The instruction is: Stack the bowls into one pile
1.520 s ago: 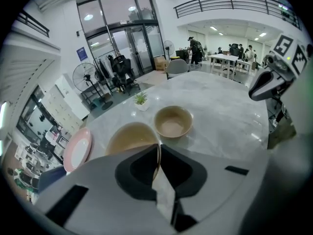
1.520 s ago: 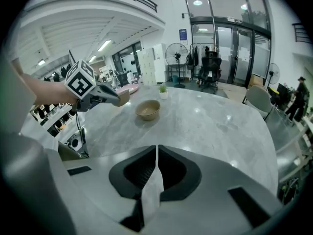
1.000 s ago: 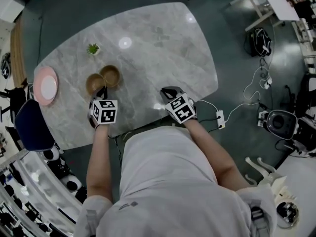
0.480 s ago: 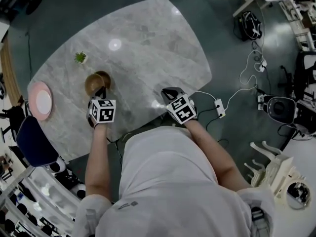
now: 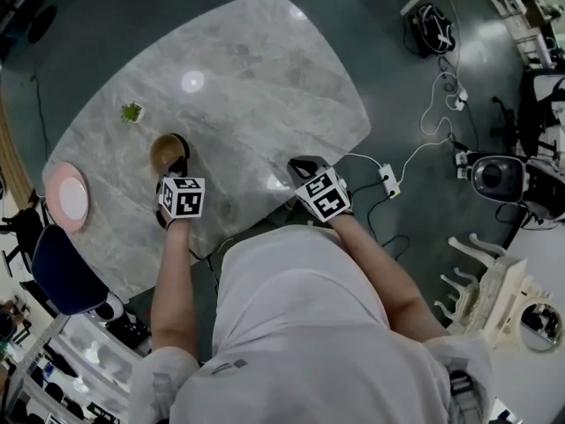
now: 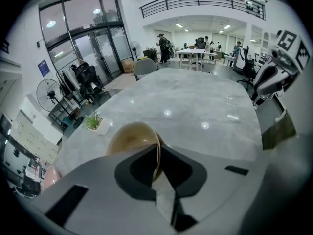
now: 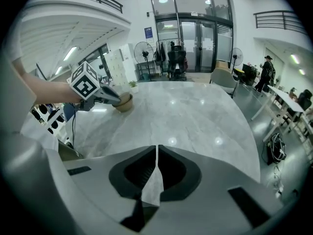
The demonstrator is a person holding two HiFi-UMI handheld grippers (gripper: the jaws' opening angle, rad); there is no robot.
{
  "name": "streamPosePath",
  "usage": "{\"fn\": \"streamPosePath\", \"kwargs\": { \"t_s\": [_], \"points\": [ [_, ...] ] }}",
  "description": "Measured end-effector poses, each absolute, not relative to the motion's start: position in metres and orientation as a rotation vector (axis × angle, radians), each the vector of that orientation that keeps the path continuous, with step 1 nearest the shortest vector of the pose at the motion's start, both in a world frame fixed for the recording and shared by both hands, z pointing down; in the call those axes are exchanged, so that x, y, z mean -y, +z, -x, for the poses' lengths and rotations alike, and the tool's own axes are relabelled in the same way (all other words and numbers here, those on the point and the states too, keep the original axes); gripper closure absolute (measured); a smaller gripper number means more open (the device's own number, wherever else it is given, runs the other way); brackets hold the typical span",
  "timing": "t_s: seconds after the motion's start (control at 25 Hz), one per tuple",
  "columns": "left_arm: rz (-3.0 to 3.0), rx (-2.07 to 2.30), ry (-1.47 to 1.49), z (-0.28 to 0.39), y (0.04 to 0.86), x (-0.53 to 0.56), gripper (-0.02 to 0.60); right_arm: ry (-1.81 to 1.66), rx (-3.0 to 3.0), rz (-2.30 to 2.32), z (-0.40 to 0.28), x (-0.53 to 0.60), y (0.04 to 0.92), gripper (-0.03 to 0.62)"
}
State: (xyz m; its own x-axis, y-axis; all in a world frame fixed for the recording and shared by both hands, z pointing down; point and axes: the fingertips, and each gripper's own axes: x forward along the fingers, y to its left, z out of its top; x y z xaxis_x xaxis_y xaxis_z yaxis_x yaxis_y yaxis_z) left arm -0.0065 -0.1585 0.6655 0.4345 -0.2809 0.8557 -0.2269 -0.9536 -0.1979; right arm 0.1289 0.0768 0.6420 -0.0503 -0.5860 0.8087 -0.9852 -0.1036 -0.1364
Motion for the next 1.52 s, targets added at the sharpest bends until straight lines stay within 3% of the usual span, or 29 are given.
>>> {"fn": "streamPosePath", "kwargs": {
  "t_s": [0.48, 0.84, 1.52],
  "points": [
    [2.633, -0.437, -1.613, 0.001, 0.675, 0.155, 0.557, 1.053, 1.641, -1.743, -0.132, -0.082, 0.643, 0.568],
    [2.652, -0.453, -1.636, 0.004, 0.674, 0.154, 0.508, 1.049, 1.665, -1.725, -0.134, -0.078, 0.643, 0.568],
    [2.724, -0.617, -1.595, 0.019, 0.647, 0.150, 0.507, 0.962, 1.799, -1.646, -0.130, -0.049, 0.630, 0.574]
  ]
}}
